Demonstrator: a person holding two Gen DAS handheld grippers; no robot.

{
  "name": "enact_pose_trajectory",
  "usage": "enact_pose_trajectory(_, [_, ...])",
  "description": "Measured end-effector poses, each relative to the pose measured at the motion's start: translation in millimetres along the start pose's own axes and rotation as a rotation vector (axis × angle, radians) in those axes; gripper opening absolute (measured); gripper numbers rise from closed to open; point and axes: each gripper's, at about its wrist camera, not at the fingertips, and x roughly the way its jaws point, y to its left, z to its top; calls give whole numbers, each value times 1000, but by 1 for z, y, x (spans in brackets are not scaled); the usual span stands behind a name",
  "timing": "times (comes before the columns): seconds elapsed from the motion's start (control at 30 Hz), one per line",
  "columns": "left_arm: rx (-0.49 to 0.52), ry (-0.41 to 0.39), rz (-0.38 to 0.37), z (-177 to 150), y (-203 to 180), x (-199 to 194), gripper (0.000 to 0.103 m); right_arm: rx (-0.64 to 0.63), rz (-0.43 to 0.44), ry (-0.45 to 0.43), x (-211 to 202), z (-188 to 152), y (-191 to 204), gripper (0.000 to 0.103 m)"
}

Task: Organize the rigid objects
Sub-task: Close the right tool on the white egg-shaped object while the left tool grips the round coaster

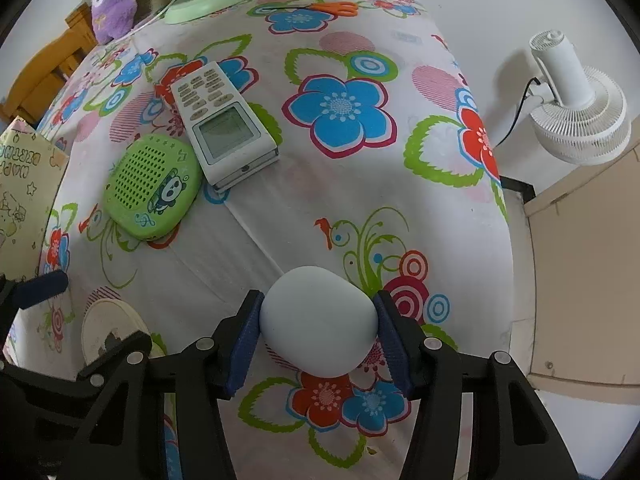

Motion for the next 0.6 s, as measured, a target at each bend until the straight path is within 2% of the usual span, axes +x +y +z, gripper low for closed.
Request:
enact_pose_trajectory(0.3, [6,33,-20,-8,-6,4,103,-5,10,16,-2,-6,5,58])
enact_pose_trajectory(0.43, [-21,29,-34,-11,-7,5,103,-9,8,18,-2,-8,6,58])
enact_pose_trajectory(0.6, [-5,32,-37,-16,-8,4,103,-12,7,20,-2,-10,6,58])
